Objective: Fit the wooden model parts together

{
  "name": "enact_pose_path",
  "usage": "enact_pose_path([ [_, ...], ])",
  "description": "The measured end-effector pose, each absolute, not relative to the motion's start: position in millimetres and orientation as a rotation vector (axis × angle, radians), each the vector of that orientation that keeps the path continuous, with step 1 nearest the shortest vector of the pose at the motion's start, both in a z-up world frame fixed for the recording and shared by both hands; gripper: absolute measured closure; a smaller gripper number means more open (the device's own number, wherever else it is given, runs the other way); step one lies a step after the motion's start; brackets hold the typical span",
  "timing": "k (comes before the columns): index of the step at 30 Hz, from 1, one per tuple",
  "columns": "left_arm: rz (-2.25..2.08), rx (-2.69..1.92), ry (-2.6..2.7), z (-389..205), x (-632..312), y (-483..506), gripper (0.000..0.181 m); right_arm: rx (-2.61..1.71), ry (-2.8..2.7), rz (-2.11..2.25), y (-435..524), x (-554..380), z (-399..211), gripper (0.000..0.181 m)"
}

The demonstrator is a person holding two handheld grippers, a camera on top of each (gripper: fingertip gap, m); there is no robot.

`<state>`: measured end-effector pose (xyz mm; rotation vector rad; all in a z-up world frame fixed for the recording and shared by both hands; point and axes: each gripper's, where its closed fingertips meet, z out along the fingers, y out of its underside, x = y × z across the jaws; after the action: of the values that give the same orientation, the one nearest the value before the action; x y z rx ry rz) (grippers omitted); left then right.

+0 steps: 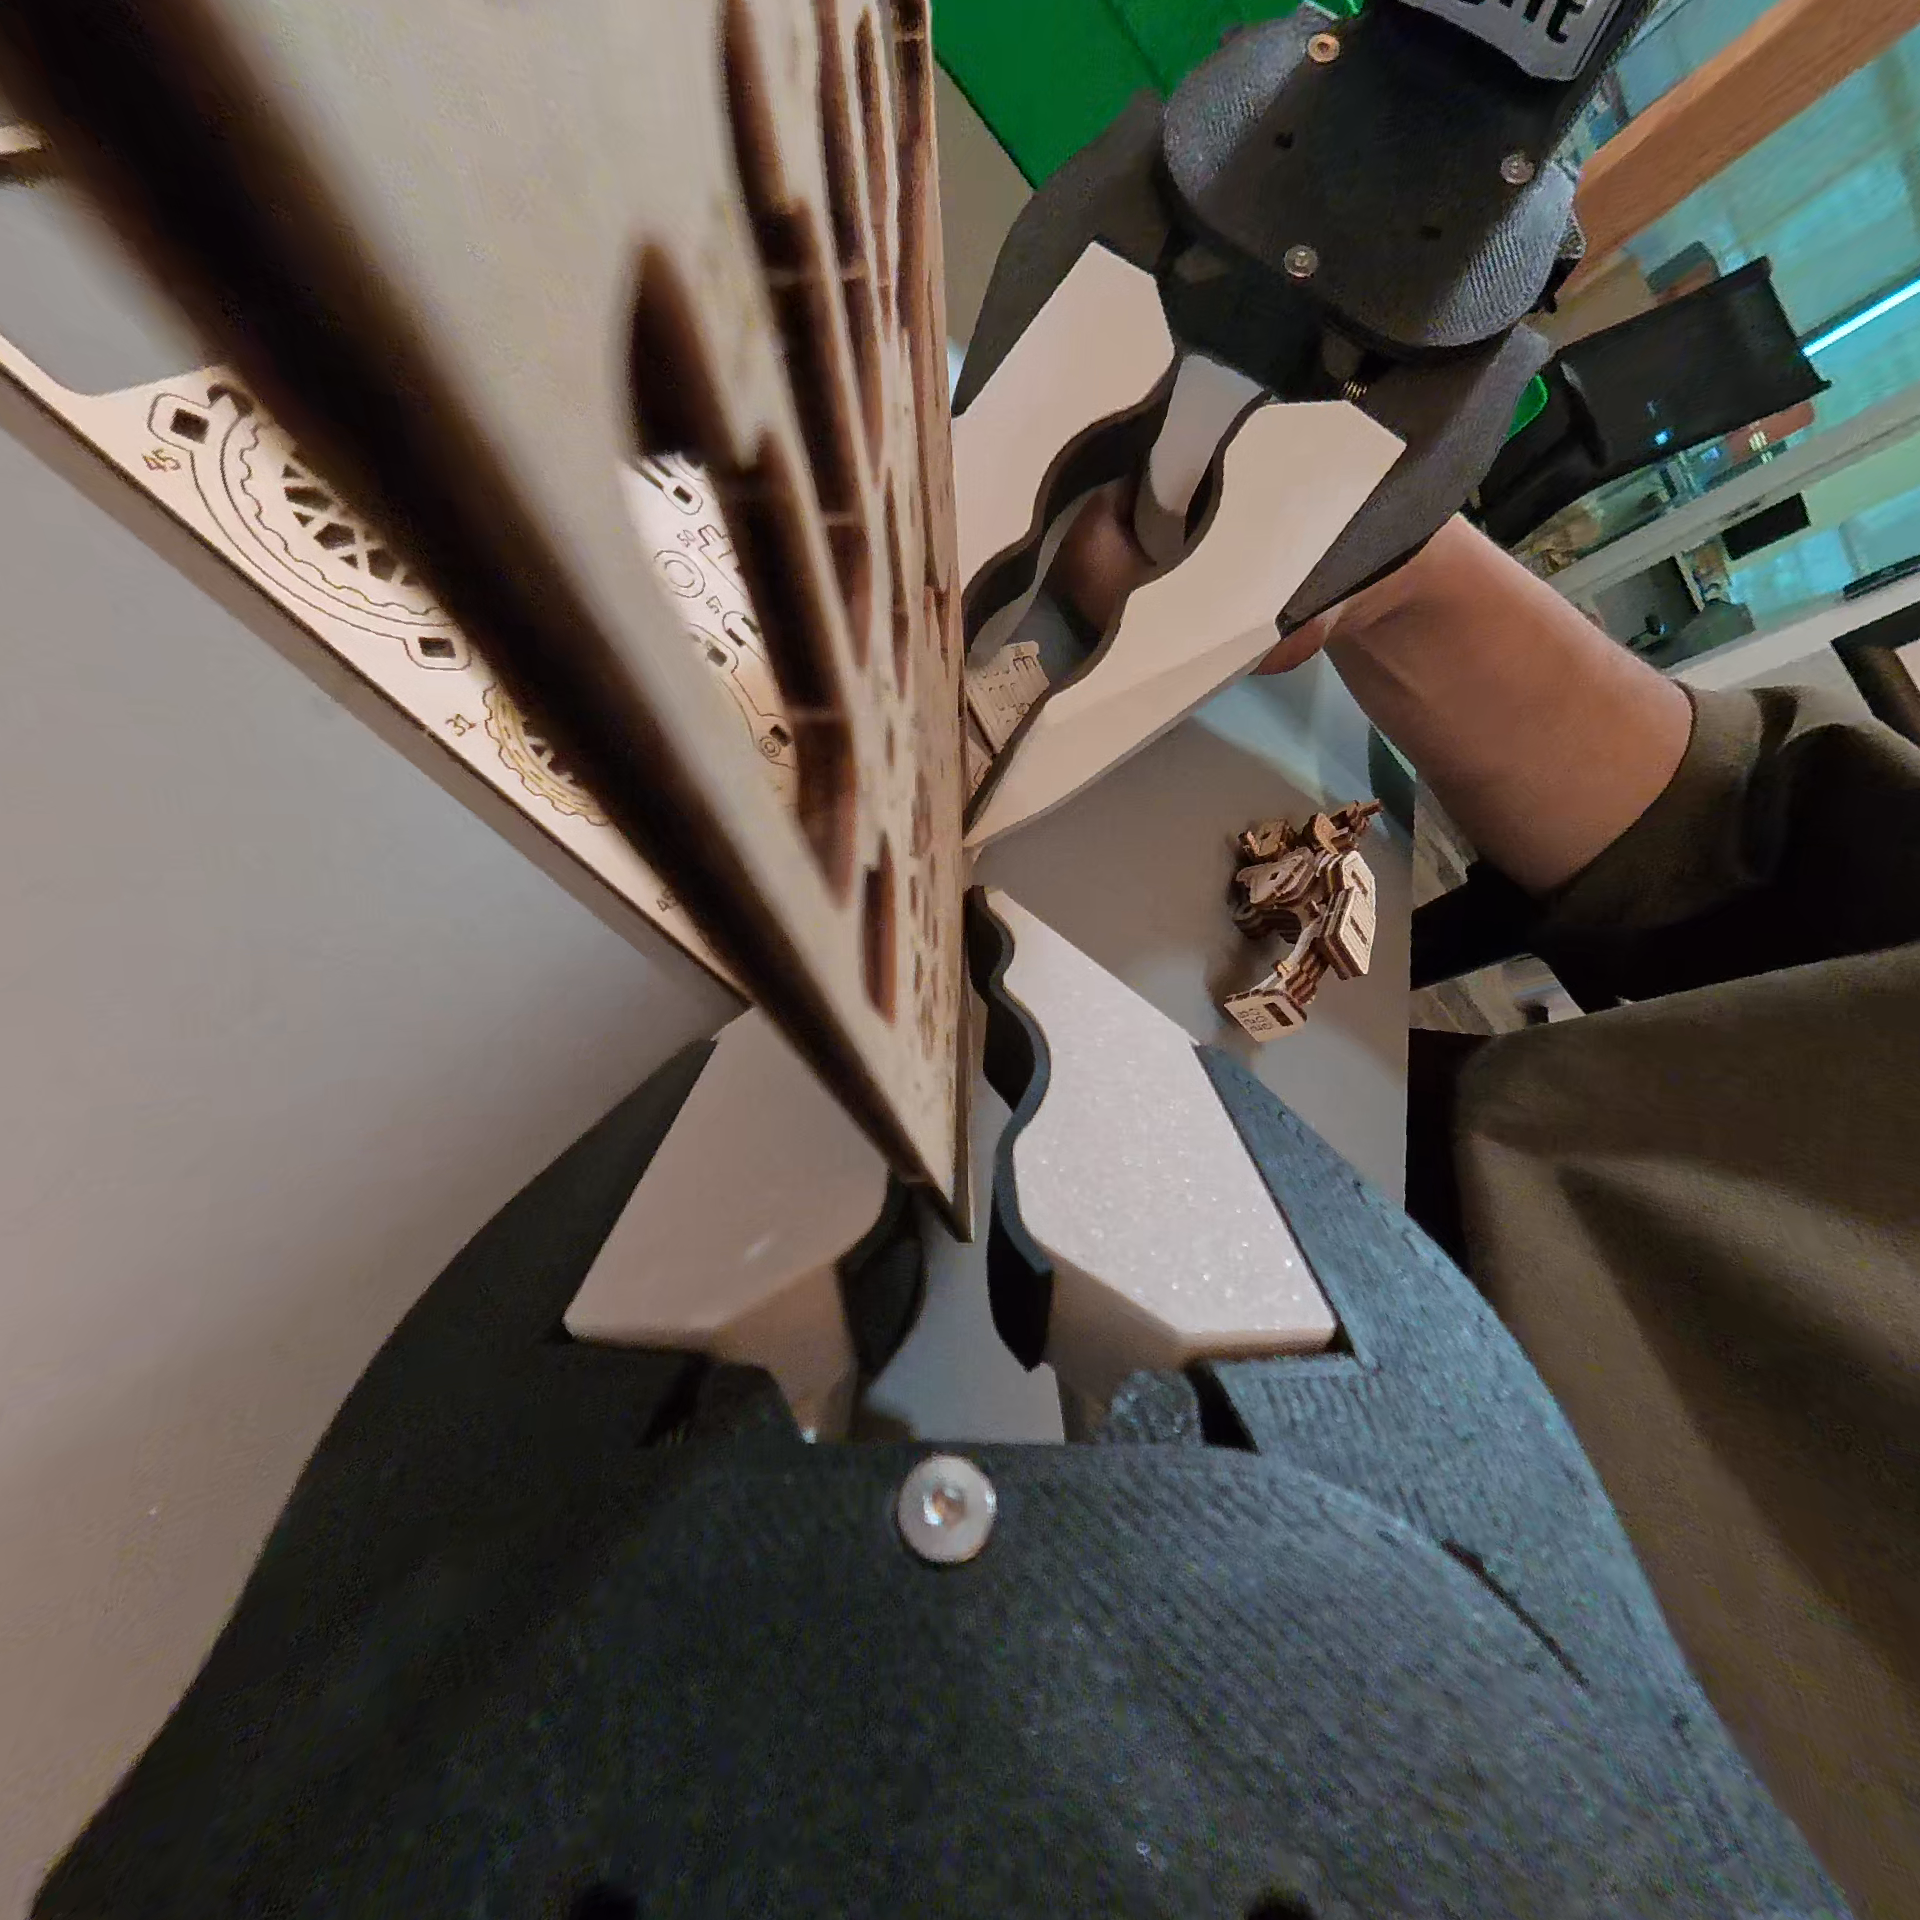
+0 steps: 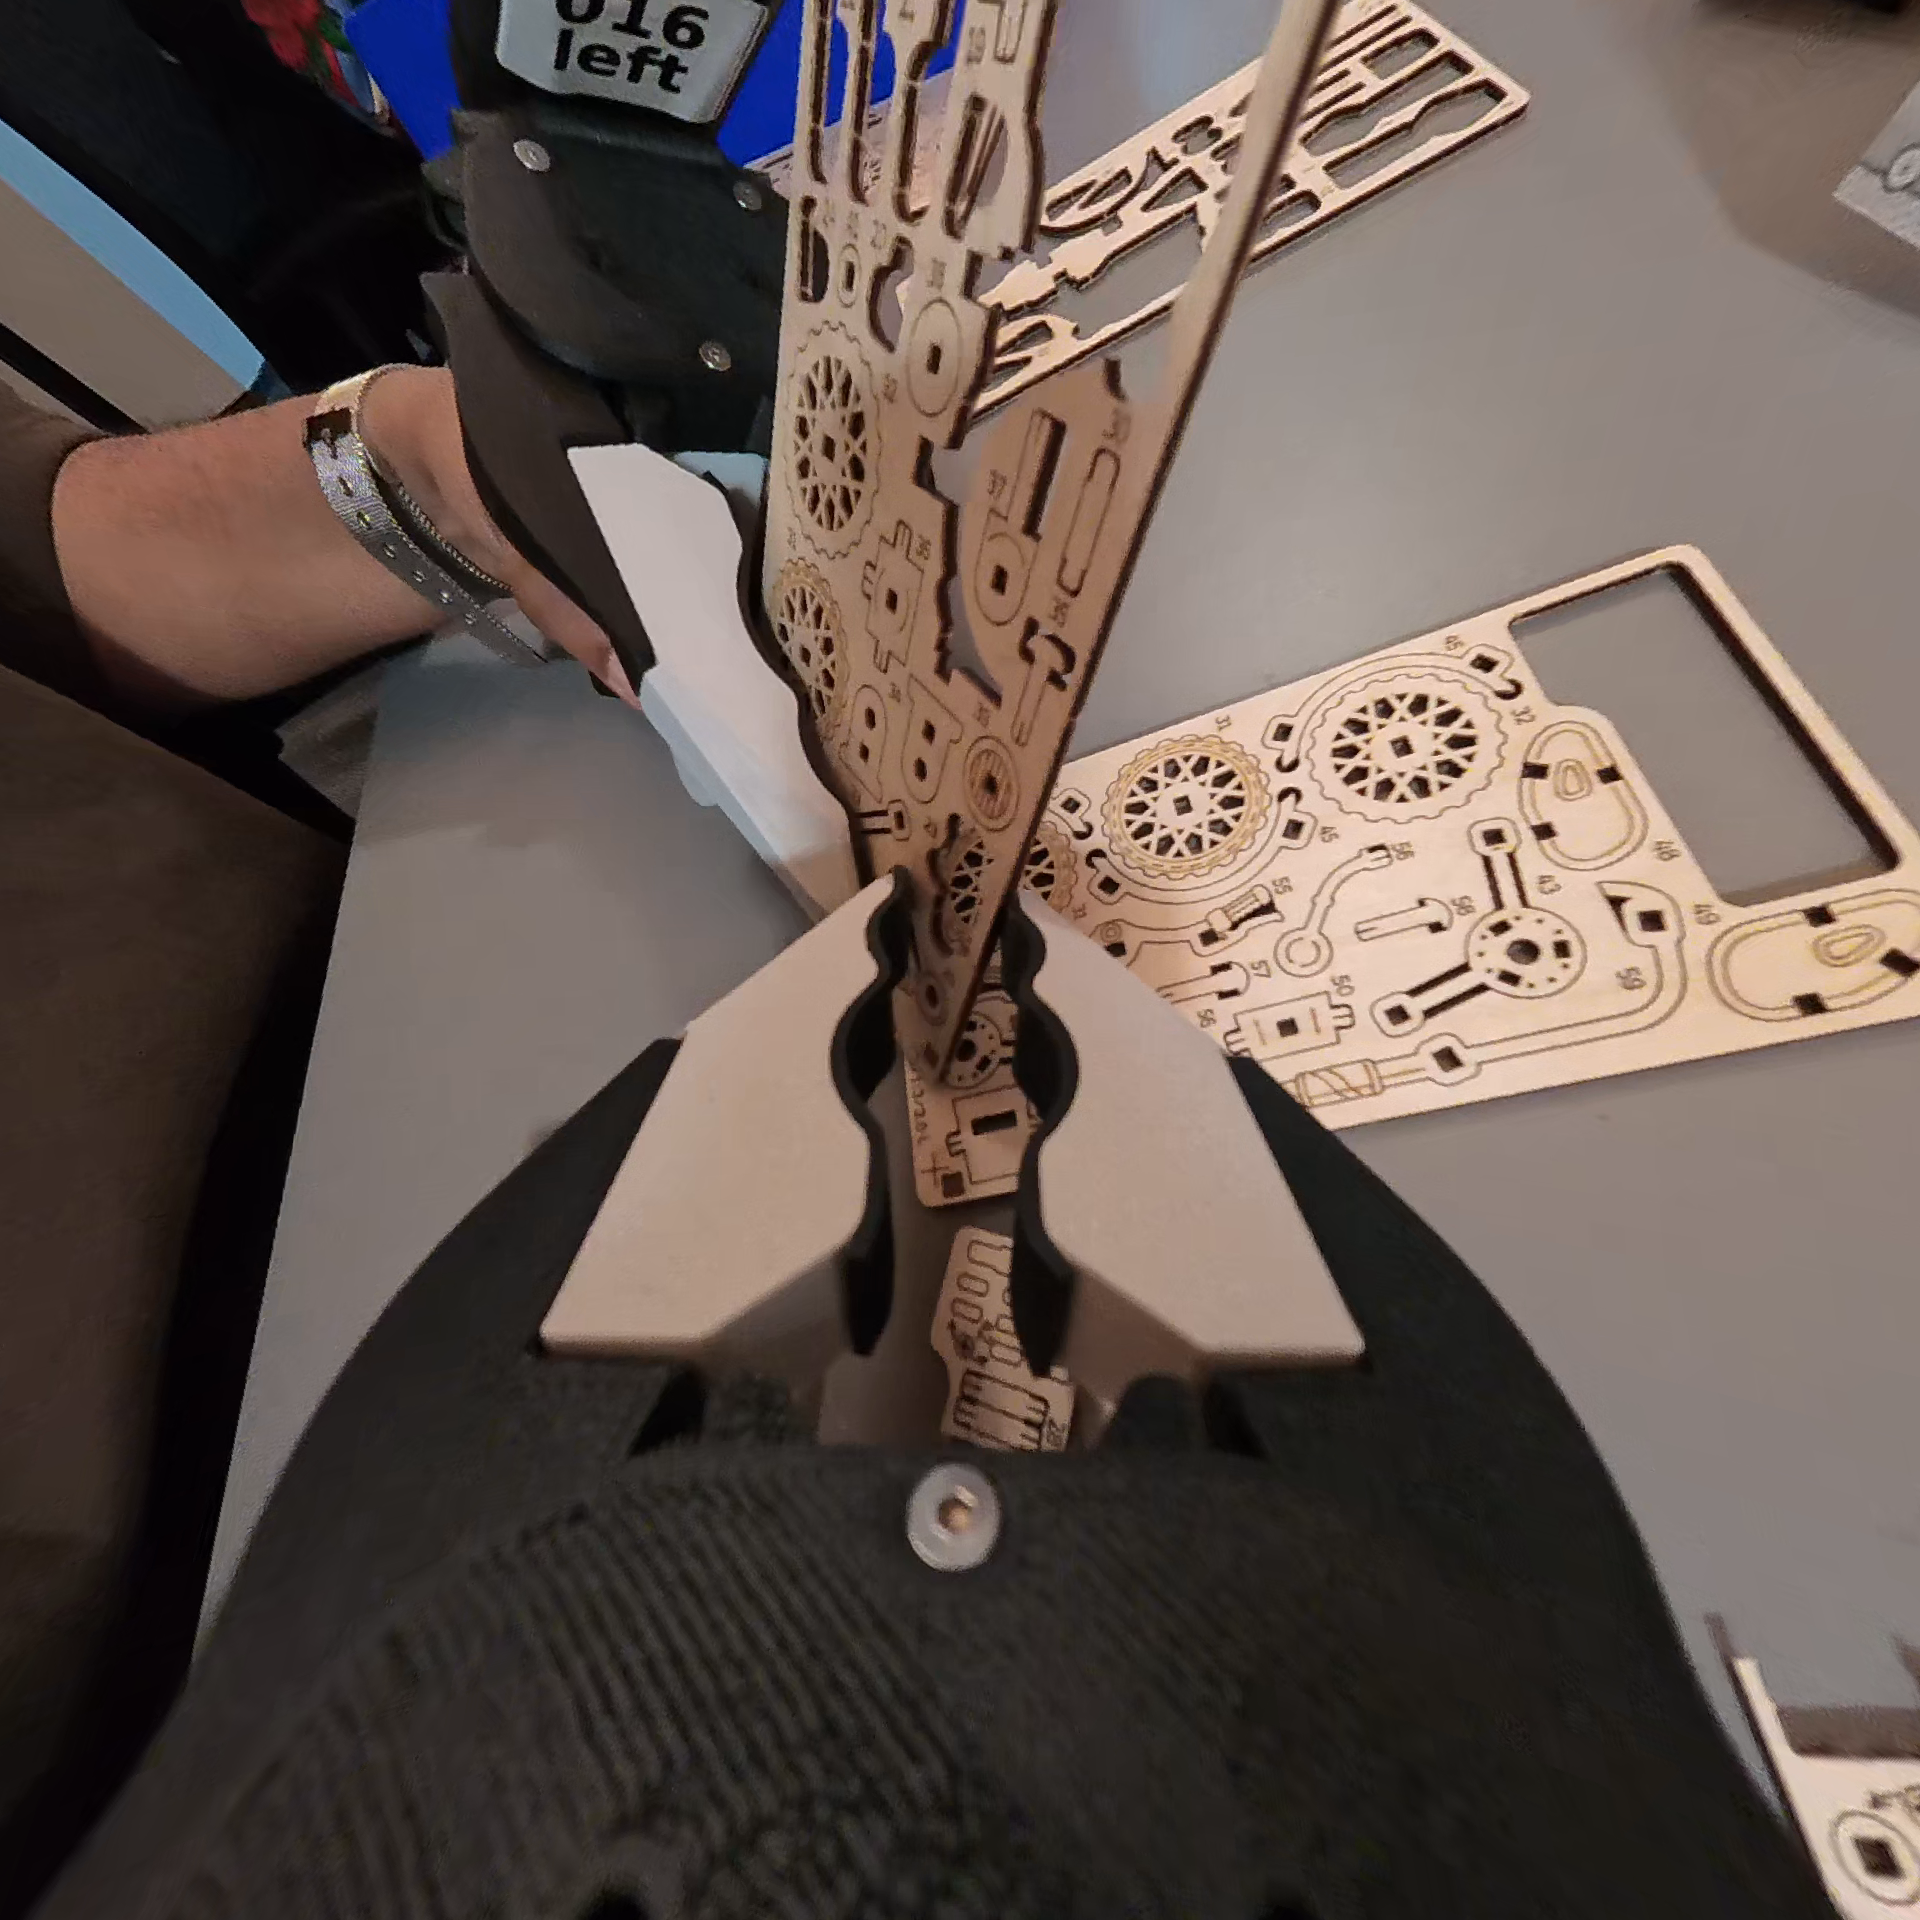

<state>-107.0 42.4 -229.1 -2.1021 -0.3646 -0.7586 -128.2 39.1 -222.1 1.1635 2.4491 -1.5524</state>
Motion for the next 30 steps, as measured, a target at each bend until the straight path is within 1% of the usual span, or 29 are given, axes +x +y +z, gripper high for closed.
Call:
enact_pose_path([
  [3, -0.776, -2.096, -0.357, -228, -106, 42, 0.179, 1.163, 2.421, -1.574, 39, -128, -220, 0.165],
  [7, -0.820, -2.037, -0.382, -221, -109, 42, 0.181, 1.204, 2.339, -1.625, 45, -132, -214, 0.158],
  [13, -0.910, -1.896, -0.458, -206, -122, 40, 0.181, 1.255, 2.164, -1.728, 56, -136, -202, 0.164],
  [16, -0.901, -1.911, -0.447, -208, -120, 41, 0.181, 1.241, 2.167, -1.718, 55, -135, -203, 0.170],
  [20, -0.880, -1.938, -0.439, -211, -118, 41, 0.181, 1.212, 2.214, -1.658, 49, -130, -209, 0.172],
  [21, -0.875, -1.947, -0.442, -213, -118, 41, 0.181, 1.204, 2.224, -1.647, 48, -129, -210, 0.176],
  [25, -0.865, -1.974, -0.443, -217, -118, 40, 0.181, 1.207, 2.264, -1.611, 48, -128, -214, 0.176],
  [30, -0.792, -2.068, -0.447, -230, -116, 40, 0.181, 1.217, 2.443, -1.488, 48, -127, -230, 0.175],
])
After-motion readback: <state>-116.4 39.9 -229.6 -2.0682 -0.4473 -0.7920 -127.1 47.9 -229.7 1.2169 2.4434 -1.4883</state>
